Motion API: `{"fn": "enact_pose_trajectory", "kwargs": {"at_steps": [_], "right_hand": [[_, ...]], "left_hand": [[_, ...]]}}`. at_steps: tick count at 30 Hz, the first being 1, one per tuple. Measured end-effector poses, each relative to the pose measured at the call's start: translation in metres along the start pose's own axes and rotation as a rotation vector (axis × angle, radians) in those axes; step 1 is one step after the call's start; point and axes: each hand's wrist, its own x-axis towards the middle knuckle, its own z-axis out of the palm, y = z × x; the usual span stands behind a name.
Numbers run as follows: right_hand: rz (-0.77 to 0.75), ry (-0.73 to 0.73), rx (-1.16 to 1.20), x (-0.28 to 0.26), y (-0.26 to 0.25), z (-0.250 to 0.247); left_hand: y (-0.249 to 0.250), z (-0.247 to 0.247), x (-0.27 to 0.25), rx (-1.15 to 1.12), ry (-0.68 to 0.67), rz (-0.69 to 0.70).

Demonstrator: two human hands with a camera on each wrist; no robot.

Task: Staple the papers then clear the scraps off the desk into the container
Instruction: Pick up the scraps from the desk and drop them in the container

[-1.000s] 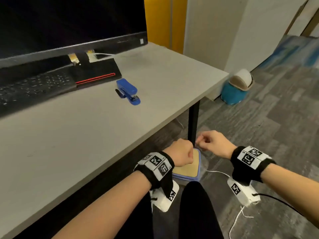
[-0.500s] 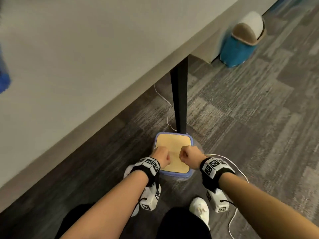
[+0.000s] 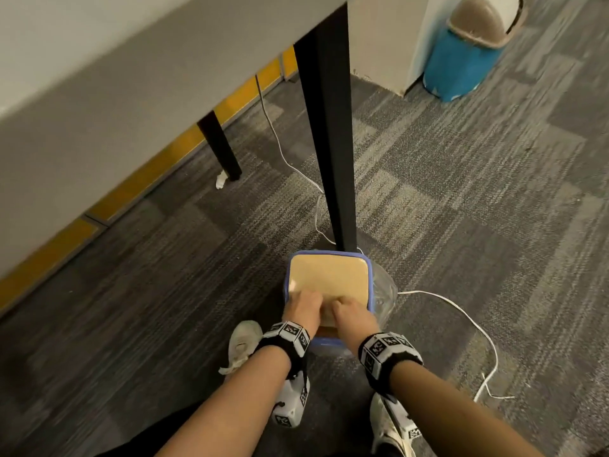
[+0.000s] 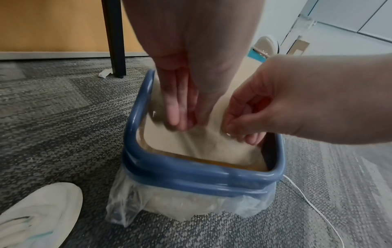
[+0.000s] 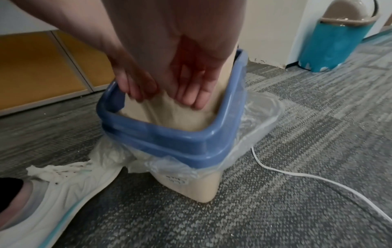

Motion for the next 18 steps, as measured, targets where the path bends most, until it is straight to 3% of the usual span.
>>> {"fn": "enact_pose_trajectory", "kwargs": {"at_steps": [12, 18], "right_hand": [[0.042, 0.037, 0.057, 0.004, 0.001, -0.006], [0.043, -0.049, 0.053, -0.002, -0.003, -0.014]], "left_hand": [[-0.005, -0.012, -0.006, -0.028, -0.007, -0.009], [-0.002, -0.027, -0.012, 0.068, -0.077, 0.021]]}}
